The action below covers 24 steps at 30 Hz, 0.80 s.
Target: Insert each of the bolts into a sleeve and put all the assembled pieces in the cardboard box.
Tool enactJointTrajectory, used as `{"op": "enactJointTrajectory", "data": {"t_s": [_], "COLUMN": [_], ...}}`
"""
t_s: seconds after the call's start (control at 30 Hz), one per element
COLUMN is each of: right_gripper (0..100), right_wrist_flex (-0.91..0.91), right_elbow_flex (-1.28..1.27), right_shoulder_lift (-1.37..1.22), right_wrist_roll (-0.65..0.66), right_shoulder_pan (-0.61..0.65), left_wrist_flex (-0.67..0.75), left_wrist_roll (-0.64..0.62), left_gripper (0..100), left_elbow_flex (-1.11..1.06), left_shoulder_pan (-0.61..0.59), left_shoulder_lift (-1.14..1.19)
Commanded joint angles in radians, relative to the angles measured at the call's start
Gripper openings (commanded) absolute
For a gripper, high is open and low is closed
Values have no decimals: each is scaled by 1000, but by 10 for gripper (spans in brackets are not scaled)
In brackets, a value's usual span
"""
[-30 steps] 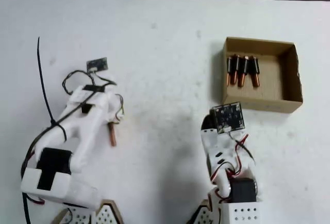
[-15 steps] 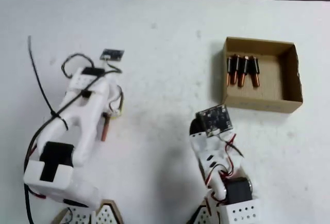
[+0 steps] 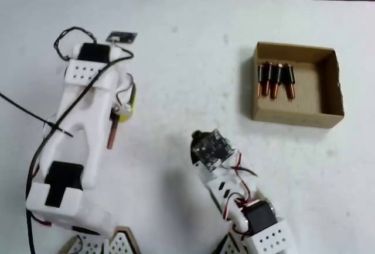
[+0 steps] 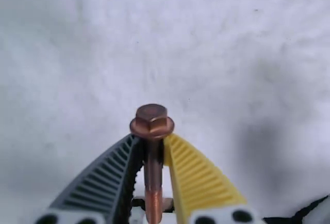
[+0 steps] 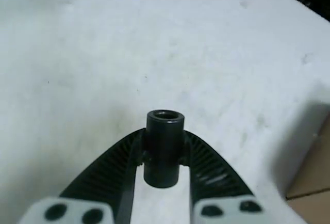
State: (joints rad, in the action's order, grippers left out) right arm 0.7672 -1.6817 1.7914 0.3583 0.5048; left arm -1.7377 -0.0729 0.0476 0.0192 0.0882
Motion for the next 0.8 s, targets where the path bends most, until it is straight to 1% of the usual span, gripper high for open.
{"op": "enactJointTrajectory", "data": {"t_s": [0.0,0.1,0.2,0.4,0.57,0.7,0.77], "right_gripper": [15,15,15,15,15,15,15], "right_wrist_flex": [-61,-94,-120,-140,-246,-306,-337], "right_elbow_flex": [-9,-9,-9,-9,-9,-9,-9], "right_shoulder_lift": [8,8,8,8,8,8,8], "right_wrist_roll": [15,15,15,15,12,-109,-147], "right_shoulder_pan": [10,22,82,206,214,213,213], "left_wrist_flex": [-25,5,40,44,72,124,161], "left_wrist_roll": [14,14,14,12,6,5,5], "left_gripper": [20,21,21,21,21,21,20], "left_elbow_flex": [21,-25,-60,-68,-71,-71,-71], "left_shoulder_pan": [47,88,108,116,117,119,119], "left_shoulder_lift": [-214,-357,-458,-545,-607,-682,-716]}}
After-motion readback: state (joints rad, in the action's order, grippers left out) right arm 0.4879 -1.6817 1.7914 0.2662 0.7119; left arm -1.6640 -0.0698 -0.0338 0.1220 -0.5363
